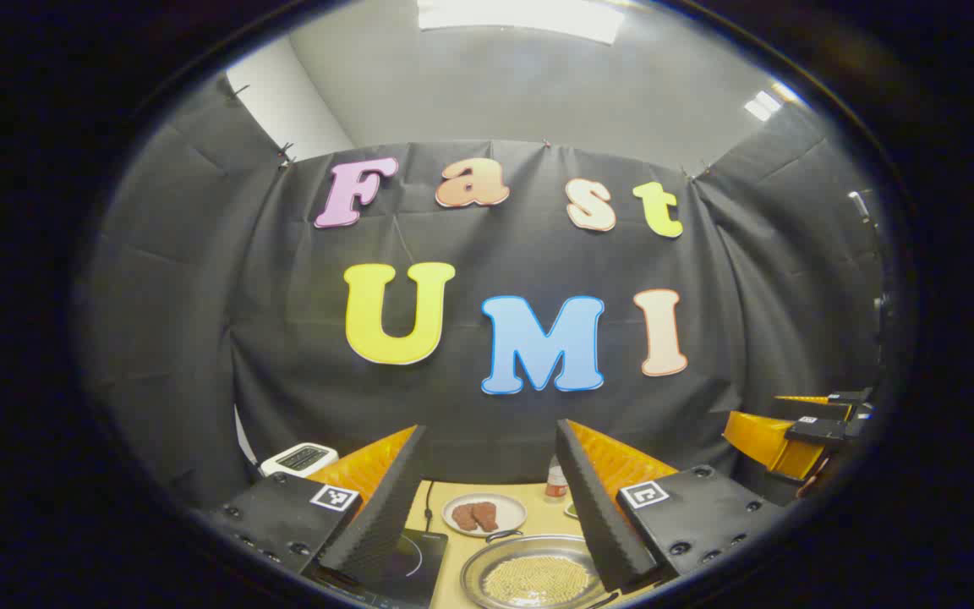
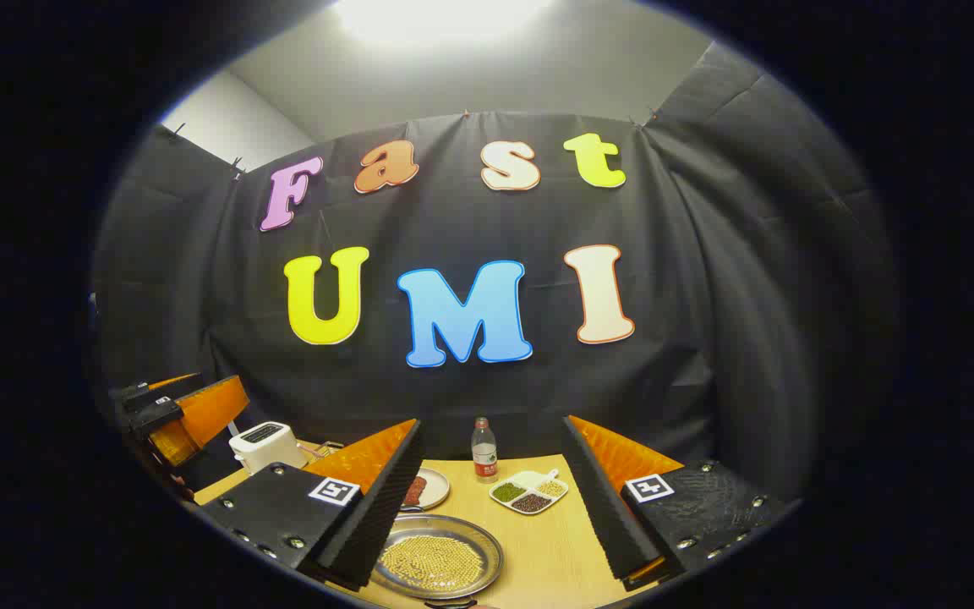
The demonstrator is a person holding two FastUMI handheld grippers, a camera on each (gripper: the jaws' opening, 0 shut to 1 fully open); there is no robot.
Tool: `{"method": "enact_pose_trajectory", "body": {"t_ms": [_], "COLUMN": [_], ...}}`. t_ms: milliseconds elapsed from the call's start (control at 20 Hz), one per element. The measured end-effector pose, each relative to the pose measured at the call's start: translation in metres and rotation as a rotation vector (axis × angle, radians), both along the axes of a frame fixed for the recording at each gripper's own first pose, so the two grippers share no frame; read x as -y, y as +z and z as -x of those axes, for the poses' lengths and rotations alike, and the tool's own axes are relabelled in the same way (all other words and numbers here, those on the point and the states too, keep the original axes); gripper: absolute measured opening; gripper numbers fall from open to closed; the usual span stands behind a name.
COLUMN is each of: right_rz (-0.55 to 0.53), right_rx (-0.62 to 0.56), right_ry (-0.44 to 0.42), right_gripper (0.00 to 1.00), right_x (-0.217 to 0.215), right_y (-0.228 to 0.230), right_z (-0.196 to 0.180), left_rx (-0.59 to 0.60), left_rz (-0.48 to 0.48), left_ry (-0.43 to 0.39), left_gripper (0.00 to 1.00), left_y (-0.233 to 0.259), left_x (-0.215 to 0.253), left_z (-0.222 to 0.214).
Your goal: First push the handle of the pot to place it horizontally, then grasp the pot with both hands and set it on the induction cooktop.
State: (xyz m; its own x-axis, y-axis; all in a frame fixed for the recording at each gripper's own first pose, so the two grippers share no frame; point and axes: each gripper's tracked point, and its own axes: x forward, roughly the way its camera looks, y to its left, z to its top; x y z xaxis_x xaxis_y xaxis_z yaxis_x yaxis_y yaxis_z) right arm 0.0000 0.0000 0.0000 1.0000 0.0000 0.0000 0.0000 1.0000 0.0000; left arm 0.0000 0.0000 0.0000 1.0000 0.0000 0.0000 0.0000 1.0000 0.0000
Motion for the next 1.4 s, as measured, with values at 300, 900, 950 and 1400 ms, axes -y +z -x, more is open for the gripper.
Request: {"method": "enact_pose_trajectory", "body": {"t_ms": [300,900,950,1400], "right_rz": [-0.008,0.034,0.036,-0.028], "right_rx": [0.011,-0.040,-0.052,-0.282], "right_ry": [-0.029,-0.013,-0.009,0.122], "right_gripper": [0.98,0.98,0.99,0.99], "right_x": [-0.010,-0.033,-0.034,-0.067], "right_y": [0.005,-0.013,-0.018,-0.107], "right_z": [-0.012,-0.017,-0.017,-0.006], "left_rx": [-0.001,-0.007,-0.009,-0.032], "left_rz": [-0.005,-0.004,-0.003,-0.003], "left_ry": [-0.037,-0.041,-0.041,-0.022], "left_gripper": [0.96,0.98,0.97,0.95], "left_y": [0.001,-0.007,-0.009,-0.022], "left_x": [-0.011,-0.035,-0.036,-0.048], "left_z": [-0.013,-0.023,-0.022,-0.016]}}
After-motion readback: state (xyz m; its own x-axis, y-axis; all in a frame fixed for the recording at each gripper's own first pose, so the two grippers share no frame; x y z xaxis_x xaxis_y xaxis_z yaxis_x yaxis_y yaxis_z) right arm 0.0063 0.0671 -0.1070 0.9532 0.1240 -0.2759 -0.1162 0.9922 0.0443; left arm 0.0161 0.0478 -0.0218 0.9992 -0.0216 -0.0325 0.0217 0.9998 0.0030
